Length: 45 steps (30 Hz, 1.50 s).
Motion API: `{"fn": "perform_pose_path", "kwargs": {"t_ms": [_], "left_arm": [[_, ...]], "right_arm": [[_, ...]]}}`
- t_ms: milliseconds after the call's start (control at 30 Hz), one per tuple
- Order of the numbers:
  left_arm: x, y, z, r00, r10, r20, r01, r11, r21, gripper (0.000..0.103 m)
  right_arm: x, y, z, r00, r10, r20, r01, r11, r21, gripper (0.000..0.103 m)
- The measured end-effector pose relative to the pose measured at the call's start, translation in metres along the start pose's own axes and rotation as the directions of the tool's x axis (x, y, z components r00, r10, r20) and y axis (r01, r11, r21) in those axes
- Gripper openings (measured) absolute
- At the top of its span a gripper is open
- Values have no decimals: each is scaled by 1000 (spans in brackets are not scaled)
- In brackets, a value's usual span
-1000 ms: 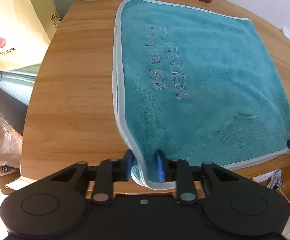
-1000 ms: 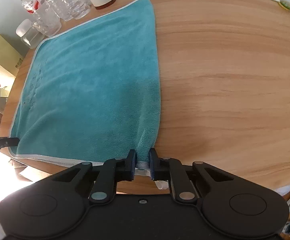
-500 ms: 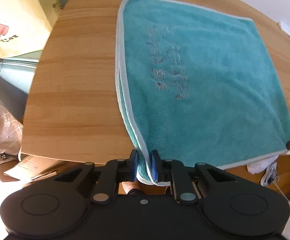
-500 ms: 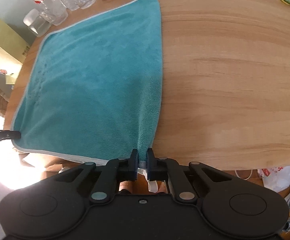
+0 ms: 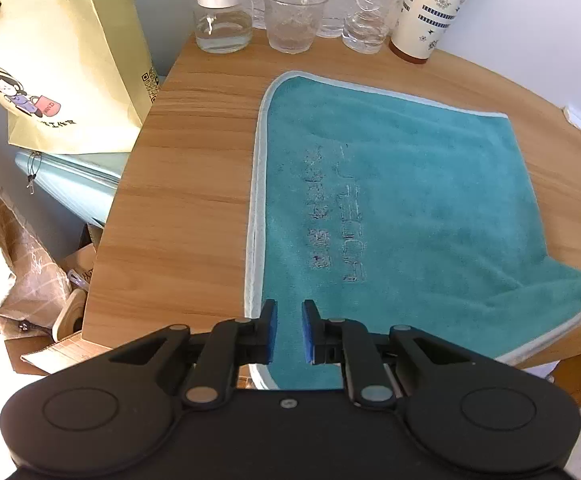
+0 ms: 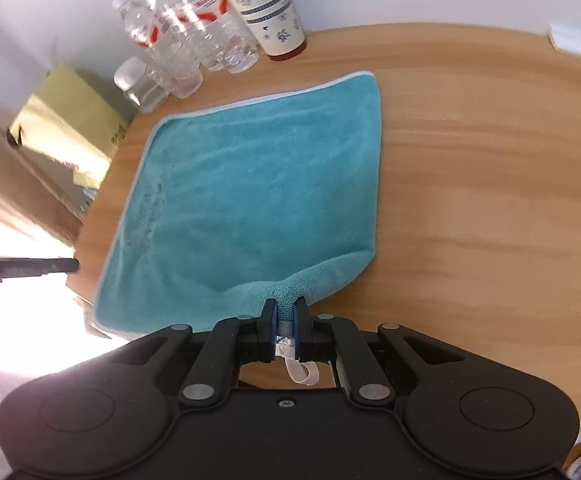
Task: Fold towel
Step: 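Close the left gripper on one towel corner while the right gripper grasps another, then lift the towel edge with both grippers and fold it over the towel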
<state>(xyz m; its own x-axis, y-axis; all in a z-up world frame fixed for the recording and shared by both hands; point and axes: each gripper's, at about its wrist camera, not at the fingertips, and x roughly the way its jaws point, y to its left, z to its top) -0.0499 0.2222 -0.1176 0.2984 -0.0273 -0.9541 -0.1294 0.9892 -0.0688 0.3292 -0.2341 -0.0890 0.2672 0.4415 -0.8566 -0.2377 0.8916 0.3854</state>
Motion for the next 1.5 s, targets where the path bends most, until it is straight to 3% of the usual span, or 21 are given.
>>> {"fn": "perform_pose_path", "kwargs": {"t_ms": [33, 200, 567, 733, 767, 833, 967, 1100, 1500], "left_arm": [[4, 3, -3, 1000, 7, -15, -7, 1000, -1, 15], [17, 12, -16, 996, -10, -91, 8, 1000, -23, 45], [52, 20, -42, 990, -57, -131, 30, 979, -199, 49], [58, 24, -44, 989, -92, -118, 58, 964, -259, 44], [58, 24, -45, 988, -100, -115, 67, 962, -264, 37], [58, 25, -48, 987, -118, -107, 85, 958, -273, 34], [54, 21, -49, 988, -122, -90, 95, 961, -260, 12], [44, 8, -46, 994, -87, -58, 75, 980, -185, 11], [9, 3, -4, 996, -81, 23, 84, 980, -178, 11]], "right_arm": [[1, -1, 0, 1000, -2, -12, 2, 1000, 5, 8], [6, -2, -2, 1000, 16, -23, -15, 998, 67, 8], [16, 5, 2, 997, 7, -76, -10, 999, -30, 8], [19, 2, 3, 997, 13, -82, -14, 1000, -19, 8], [20, 3, 3, 996, 12, -86, -14, 1000, -21, 8], [21, 5, 3, 996, 13, -90, -15, 999, -29, 8], [22, 5, 2, 996, 20, -89, -22, 999, -25, 8], [19, 2, 3, 997, 24, -78, -26, 999, -26, 8], [-4, -5, 23, 997, 63, 35, -63, 998, -6, 8]]}}
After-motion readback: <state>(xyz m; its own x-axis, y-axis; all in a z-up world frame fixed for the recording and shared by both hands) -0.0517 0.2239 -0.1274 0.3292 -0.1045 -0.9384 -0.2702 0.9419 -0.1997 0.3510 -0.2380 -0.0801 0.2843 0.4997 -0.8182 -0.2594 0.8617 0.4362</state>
